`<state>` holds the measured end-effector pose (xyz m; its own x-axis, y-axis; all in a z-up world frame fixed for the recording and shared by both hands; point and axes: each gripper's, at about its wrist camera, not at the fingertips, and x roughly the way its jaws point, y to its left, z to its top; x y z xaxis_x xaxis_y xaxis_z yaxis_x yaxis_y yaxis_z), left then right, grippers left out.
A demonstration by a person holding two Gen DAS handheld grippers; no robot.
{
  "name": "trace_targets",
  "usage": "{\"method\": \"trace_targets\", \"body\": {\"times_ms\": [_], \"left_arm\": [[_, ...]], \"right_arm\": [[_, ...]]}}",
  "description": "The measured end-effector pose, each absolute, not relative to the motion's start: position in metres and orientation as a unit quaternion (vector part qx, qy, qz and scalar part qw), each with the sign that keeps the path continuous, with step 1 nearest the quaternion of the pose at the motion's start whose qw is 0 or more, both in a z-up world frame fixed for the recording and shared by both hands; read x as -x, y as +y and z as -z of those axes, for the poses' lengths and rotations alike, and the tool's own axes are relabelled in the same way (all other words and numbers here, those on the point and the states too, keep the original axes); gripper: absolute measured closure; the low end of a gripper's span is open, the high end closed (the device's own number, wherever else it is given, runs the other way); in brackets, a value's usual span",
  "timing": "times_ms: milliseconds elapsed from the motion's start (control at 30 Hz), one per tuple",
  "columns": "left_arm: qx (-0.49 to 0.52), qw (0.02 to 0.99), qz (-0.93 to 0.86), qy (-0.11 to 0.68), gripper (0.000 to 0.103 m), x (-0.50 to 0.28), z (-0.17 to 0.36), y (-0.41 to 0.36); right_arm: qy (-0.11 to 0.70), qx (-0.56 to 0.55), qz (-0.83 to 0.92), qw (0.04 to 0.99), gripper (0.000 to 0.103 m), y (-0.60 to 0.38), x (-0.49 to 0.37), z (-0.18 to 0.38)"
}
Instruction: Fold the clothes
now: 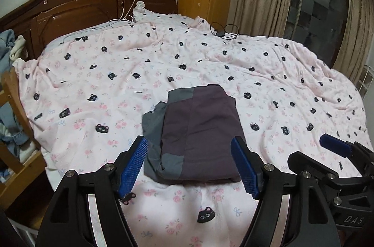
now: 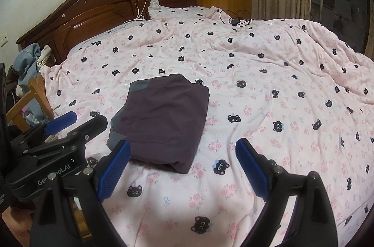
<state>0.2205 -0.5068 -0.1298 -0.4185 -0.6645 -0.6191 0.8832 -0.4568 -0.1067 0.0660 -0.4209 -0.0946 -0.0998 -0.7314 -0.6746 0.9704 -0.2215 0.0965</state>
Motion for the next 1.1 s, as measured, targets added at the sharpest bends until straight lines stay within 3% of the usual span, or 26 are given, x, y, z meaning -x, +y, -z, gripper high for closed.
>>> {"method": "trace_targets", "body": {"times_ms": [1100], "left_arm": [[-0.299, 0.479, 0.8, 0.202, 0.034, -0.232, 0.119, -0.484]], "right_arm": [[0.178, -0.314, 0.703, 0.613, 0.01, -0.396, -0.078, 0.082]]}}
